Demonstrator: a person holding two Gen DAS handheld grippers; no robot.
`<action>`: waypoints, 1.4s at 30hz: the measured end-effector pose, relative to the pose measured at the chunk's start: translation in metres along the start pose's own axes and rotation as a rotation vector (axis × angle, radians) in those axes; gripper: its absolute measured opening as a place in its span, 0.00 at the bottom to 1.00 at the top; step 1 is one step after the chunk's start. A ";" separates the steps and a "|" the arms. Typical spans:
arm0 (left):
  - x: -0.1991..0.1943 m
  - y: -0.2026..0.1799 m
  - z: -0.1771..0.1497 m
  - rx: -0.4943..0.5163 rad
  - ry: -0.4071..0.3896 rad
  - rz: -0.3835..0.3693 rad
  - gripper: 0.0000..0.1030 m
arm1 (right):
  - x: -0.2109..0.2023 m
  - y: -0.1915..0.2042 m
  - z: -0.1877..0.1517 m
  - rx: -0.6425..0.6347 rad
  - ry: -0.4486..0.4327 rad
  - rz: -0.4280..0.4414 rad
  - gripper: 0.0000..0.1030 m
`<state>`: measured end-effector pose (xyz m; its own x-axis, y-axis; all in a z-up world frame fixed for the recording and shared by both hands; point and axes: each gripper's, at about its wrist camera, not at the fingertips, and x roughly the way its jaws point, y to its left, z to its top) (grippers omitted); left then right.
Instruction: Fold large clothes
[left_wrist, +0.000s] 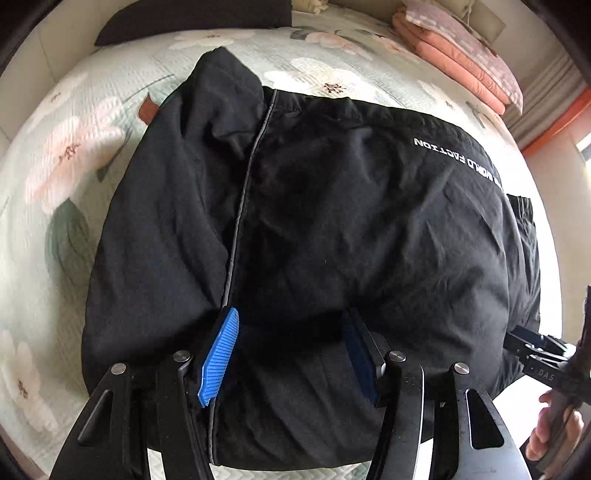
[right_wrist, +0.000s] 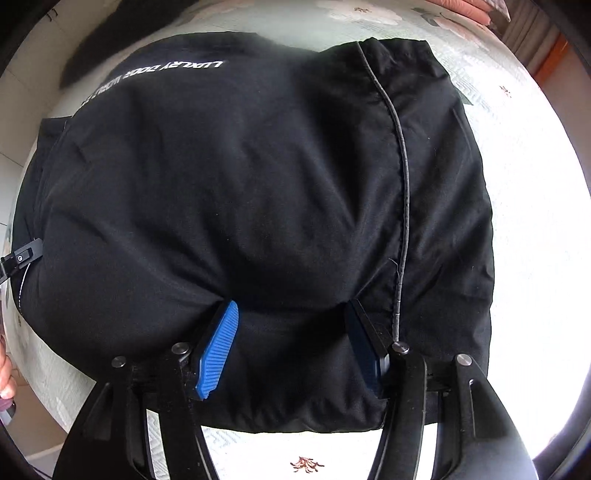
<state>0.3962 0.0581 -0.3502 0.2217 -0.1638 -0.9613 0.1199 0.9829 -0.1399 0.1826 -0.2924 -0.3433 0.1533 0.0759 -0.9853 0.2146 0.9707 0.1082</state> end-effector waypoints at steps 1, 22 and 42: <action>-0.001 0.001 0.000 0.007 0.002 -0.006 0.58 | -0.001 -0.001 0.001 0.000 0.002 0.000 0.61; -0.245 -0.062 0.020 0.270 -0.161 -0.015 0.59 | -0.231 0.079 -0.022 0.084 -0.119 0.044 0.71; -0.084 0.100 0.051 -0.033 0.047 -0.287 0.75 | -0.085 -0.118 0.012 0.213 -0.138 0.102 0.91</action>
<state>0.4389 0.1658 -0.2716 0.1382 -0.4324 -0.8910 0.1398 0.8992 -0.4147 0.1558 -0.4160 -0.2710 0.3116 0.1244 -0.9420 0.3868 0.8890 0.2453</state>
